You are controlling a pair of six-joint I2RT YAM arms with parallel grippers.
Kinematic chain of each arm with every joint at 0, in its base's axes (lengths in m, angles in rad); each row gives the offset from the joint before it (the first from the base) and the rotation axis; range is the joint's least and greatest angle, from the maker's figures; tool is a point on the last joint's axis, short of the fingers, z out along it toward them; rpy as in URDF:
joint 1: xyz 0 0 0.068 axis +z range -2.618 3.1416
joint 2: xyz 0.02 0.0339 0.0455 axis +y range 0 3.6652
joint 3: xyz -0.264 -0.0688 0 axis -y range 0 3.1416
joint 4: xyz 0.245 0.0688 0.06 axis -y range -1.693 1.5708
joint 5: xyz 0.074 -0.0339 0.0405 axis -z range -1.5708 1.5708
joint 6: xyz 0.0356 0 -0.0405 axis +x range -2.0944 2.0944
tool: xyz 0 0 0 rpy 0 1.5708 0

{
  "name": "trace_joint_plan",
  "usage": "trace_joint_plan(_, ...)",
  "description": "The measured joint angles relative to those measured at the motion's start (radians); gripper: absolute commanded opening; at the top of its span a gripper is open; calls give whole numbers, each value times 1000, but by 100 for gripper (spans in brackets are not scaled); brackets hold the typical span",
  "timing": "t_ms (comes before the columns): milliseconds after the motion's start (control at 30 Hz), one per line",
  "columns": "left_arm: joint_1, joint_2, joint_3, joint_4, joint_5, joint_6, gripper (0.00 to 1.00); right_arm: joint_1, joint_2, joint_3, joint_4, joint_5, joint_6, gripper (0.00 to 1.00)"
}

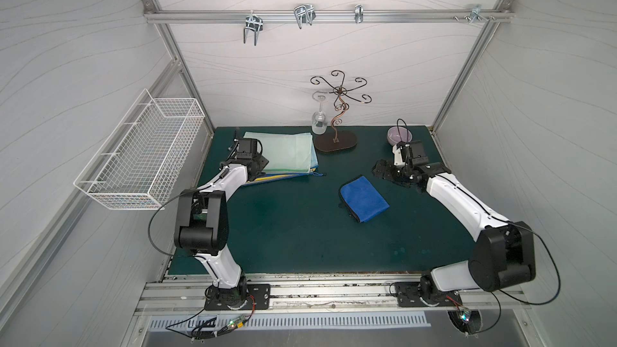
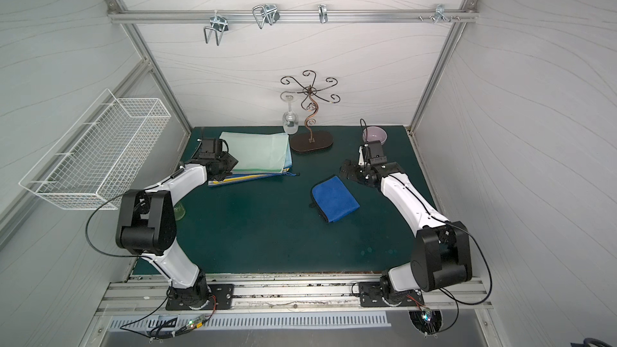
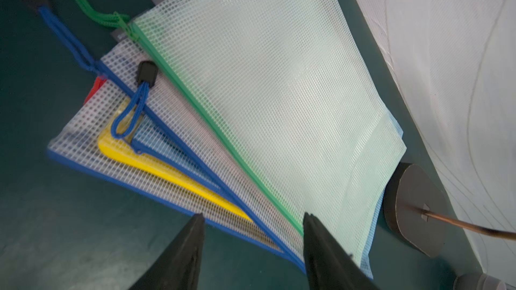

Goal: Wipe the document bag
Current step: Pick up the document bag.

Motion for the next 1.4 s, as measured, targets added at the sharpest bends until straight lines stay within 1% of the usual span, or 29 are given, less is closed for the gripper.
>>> trace_joint_plan(200,31,80,46,3,1,-47,56,0,37,13,-14,-11,-5,99)
trace_joint_plan(467,38,161,96,11,6,-67,58,0,80,43,-17,-27,-7,99)
trace_joint_plan(800,50,174,109,9,5,-82,61,0,127,85,-19,-32,-8,99)
trace_joint_plan(967,56,218,138,9,7,-83,61,0,148,96,-19,-35,-7,99)
trace_joint_plan(1133,57,239,142,0,11,-83,68,0,165,101,-19,-35,-7,99)
trace_joint_plan(1233,59,240,142,2,11,-84,69,0,172,105,-19,-35,-7,99)
trace_joint_plan(1400,61,265,143,20,12,-84,62,0,183,116,-19,-35,-7,99)
